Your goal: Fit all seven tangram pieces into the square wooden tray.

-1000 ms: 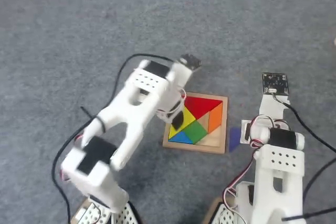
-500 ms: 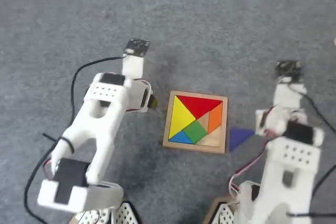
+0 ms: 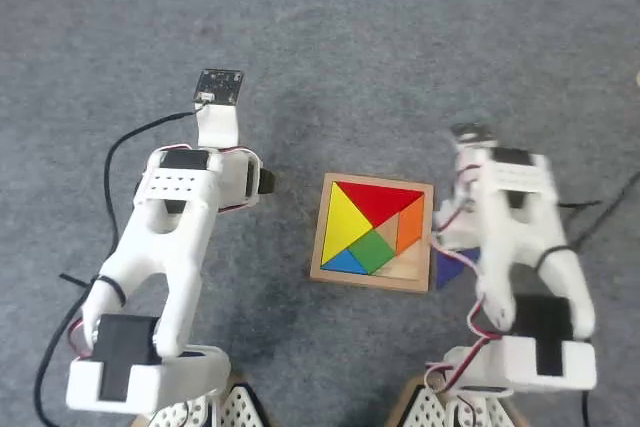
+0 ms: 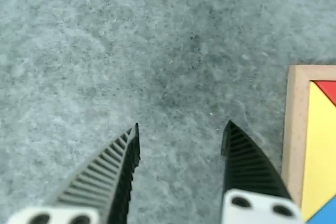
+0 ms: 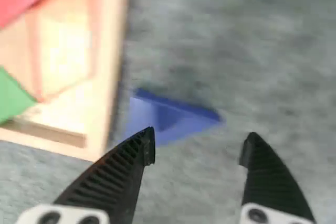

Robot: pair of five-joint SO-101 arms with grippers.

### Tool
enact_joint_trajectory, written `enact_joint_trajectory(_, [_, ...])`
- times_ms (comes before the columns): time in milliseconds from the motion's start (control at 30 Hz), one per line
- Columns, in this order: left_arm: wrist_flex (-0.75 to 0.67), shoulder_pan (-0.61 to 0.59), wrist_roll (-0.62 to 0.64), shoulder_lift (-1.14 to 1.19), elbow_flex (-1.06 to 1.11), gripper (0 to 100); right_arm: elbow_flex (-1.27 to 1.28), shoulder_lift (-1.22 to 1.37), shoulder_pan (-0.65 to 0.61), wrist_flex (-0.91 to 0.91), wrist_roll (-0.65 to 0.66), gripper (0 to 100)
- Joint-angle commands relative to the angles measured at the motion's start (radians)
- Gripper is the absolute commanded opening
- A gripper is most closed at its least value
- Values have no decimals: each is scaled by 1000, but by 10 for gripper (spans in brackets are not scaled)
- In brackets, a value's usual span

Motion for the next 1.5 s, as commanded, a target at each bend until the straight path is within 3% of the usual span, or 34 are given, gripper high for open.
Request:
enact_joint_trajectory(0, [-17,-6,-5,-54,-4,239,8,2,-84,-64,-80,277])
enact_joint_trajectory(200, [-17,-8,-5,-54,-5,239,34,8,-116,-101,-295,277])
enact_joint_trajectory(300, [-17,-8,-5,-57,-5,239,44,7,-99,-111,-342,277])
enact_joint_trajectory(567, [-15,-8,-5,-58,-2,239,44,77,-76,-173,-342,268])
enact_joint_trajectory(733, [-15,-8,-5,-60,-2,239,-40,206,-36,-110,-338,99])
enact_joint_trajectory(967, [-15,-8,-5,-61,-2,239,-175,303,51,-45,-336,84])
enact_joint_trajectory(1167, [-17,-8,-5,-54,-2,239,-287,300,122,19,-233,71])
enact_joint_trajectory(1467, [-18,-8,-6,-54,-2,239,-402,298,191,157,68,40])
